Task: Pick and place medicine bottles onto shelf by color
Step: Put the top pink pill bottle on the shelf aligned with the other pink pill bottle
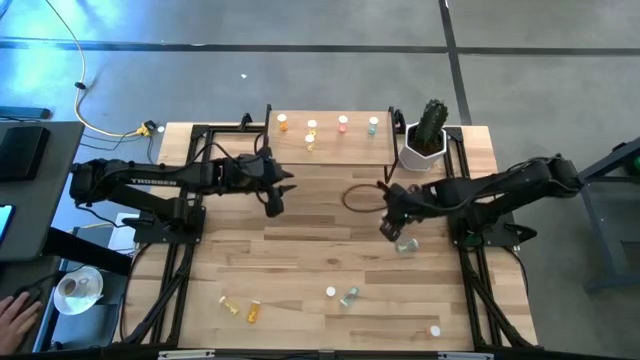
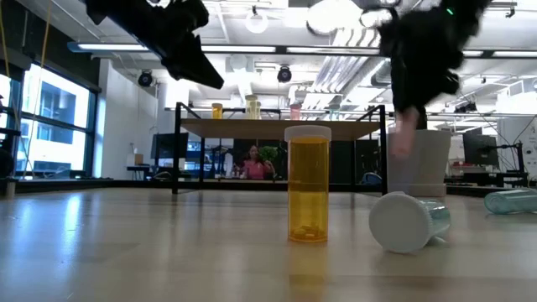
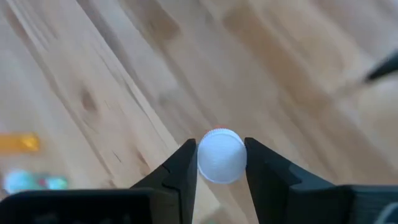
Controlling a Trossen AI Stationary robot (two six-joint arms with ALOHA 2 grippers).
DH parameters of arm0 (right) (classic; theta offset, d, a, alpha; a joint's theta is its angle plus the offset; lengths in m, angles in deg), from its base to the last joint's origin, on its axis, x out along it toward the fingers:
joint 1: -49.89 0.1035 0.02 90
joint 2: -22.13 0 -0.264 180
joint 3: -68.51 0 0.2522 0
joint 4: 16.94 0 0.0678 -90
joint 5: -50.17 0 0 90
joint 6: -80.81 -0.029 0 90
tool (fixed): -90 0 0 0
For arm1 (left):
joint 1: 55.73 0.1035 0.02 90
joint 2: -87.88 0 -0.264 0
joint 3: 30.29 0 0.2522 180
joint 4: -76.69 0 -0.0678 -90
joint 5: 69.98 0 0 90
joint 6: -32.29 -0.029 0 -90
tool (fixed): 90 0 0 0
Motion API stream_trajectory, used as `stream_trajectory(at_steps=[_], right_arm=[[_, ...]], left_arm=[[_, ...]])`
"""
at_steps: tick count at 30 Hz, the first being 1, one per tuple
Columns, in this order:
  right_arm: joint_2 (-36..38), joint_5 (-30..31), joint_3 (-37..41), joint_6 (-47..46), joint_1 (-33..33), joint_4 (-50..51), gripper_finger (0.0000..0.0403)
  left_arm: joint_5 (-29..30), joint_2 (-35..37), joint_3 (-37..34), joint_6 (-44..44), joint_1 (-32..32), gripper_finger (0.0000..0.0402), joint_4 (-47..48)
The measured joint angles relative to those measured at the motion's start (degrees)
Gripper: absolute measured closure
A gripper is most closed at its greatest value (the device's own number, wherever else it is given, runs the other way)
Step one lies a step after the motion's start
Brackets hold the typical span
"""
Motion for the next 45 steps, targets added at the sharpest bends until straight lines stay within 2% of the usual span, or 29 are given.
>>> stream_trajectory(at_steps=[7,14,22,28,36,40,45], right_arm=[[0.00,0.76,-11.09,10.66,-7.69,-0.02,0.0299],[-0.30,-0.12,-21.85,22.21,-18.34,-0.02,0.0299],[-8.19,-4.92,-35.93,30.35,-27.65,4.63,0.0299],[-17.71,-6.05,-47.17,34.34,-30.58,12.57,0.0299],[-28.97,-6.25,-58.54,38.34,-31.07,19.89,0.0299],[-33.38,-6.48,-61.71,39.45,-30.87,22.54,0.0299],[-36.92,-8.68,-62.13,39.96,-30.91,23.91,0.0299]], left_arm=[[-0.39,0.00,0.02,-0.50,3.21,0.0271,4.52],[-0.42,0.00,0.02,-0.43,4.01,0.0271,8.18],[-0.57,0.00,0.04,2.57,3.97,0.0271,10.74],[-1.03,0.00,0.04,4.76,3.97,0.0271,14.66],[-1.01,0.00,0.04,5.60,3.97,0.0271,17.24],[-1.01,0.00,0.04,5.69,3.97,0.0271,17.18],[-0.99,0.00,0.04,5.70,3.97,0.0271,17.16]])
